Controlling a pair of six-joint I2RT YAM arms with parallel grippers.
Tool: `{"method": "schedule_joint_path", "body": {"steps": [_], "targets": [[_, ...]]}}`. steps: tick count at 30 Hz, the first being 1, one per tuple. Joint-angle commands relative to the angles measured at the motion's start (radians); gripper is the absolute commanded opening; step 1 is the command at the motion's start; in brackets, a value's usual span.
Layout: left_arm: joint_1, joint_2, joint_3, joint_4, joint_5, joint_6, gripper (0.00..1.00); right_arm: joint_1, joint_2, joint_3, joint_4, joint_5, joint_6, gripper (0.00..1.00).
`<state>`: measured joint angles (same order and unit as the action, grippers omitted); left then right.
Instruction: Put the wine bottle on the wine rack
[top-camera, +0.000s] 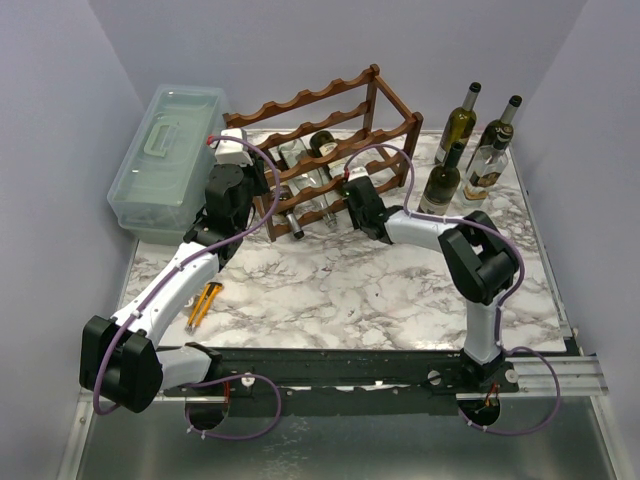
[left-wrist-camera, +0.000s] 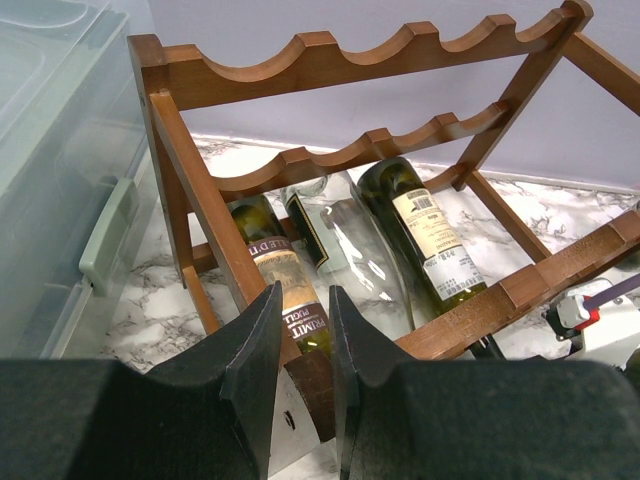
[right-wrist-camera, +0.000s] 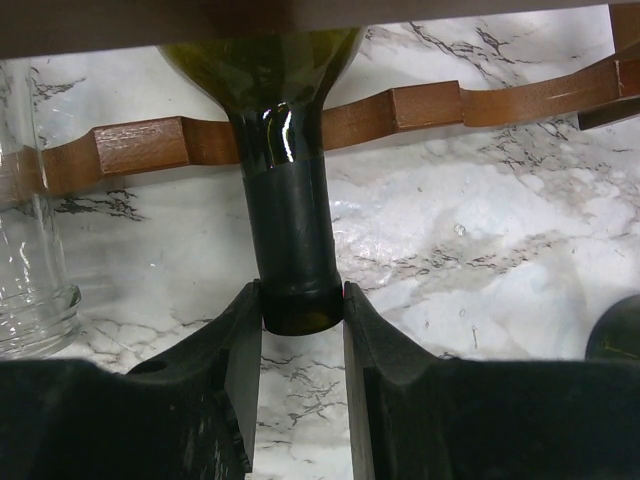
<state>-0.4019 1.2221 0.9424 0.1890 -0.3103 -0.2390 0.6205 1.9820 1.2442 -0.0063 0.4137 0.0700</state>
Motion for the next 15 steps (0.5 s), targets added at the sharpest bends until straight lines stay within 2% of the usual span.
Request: {"method": "schedule_joint_path", "body": {"steps": [1,3,7,10,15], "targets": [[-0.011,0.022,0.008,-0.063,0.020,0.007,0.26,-0.006,-0.037,-0.040,0.092,0.013,0.013,0.17],[-0.011,0.021,0.009,-0.063,0.023,0.007,0.26,-0.006,-0.045,-0.057,0.108,0.019,0.014,0.21],[-0.012,0.022,0.007,-0.063,0.022,0.007,0.26,-0.006,-0.091,-0.091,0.108,0.025,0.024,0.37],[-0.011,0.022,0.008,-0.063,0.023,0.006,0.26,-0.005,-0.164,-0.130,0.094,-0.020,0.043,0.44],[-0.011,0.023,0.009,-0.063,0.029,0.001,0.26,-0.005,-0.268,-0.194,0.065,-0.111,0.062,0.63]]}}
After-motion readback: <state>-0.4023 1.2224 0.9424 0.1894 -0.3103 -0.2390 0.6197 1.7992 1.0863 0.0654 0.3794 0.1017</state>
